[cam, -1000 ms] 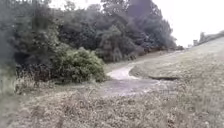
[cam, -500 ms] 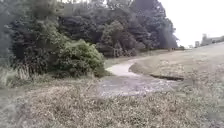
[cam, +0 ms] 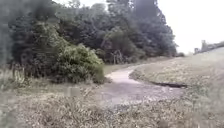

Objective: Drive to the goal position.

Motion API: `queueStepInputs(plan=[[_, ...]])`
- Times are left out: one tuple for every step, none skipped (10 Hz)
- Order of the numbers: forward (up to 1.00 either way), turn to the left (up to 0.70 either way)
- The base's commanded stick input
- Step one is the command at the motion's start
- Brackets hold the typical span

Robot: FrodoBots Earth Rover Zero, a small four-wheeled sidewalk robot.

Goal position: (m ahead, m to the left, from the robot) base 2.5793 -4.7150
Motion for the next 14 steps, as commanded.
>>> queueStepInputs(plan=[[0.45, 0.00], [0.00, 0.00], [0.00, 0.00], [0.00, 0.00], [0.00, 0.00], [0.00, 0.00], [0.00, 0.00], [0.00, 0.00], [0.00, 0.00], [0.00, 0.00], [0.02, 0.00], [0.20, 0.00], [0.38, 0.00], [0.45, 0.00]])
